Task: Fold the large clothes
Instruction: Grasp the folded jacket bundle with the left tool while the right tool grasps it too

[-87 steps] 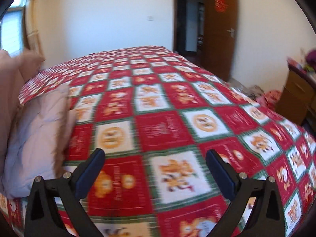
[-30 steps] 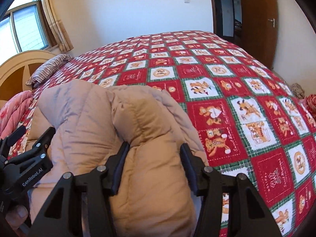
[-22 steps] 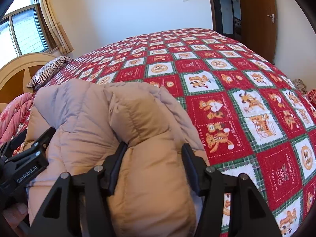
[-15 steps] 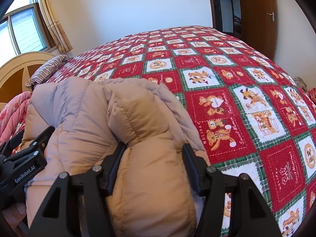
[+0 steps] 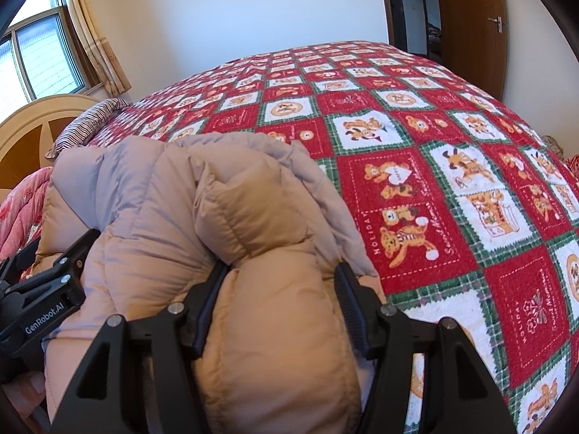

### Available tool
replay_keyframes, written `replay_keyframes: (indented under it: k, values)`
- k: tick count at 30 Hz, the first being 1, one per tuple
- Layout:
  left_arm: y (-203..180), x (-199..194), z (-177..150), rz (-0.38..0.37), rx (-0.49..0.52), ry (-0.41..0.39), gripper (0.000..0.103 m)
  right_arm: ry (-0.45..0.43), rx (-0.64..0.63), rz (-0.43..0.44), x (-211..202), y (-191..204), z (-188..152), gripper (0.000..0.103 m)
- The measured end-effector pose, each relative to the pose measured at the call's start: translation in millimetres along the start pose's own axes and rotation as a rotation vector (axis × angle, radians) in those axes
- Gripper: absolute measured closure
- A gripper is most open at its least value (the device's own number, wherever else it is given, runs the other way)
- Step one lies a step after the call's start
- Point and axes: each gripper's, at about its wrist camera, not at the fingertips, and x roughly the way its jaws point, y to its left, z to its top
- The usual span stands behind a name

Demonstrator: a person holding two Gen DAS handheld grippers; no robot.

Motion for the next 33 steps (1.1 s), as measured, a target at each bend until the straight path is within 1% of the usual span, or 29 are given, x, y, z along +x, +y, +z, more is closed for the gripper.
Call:
replay_keyframes:
  k: [20,29,33]
  values:
    - [-10.7,9.1,-1.7,0.01,0.031,0.016,0.001,0.007,0.023,0.013,7.1,-6.0,-4.4,0.043]
    - [-10.2,8.3,-2.0,0.011,0.033,0.015,0.001,-0.004,0.007,-0.007,8.1,-3.0,-7.1,0.043]
    - [-7.9,3.2,-0.5,0.012,0.041,0.028,0.001,-0.005,0.004,-0.006,8.2,-2.5,-7.7,0.042]
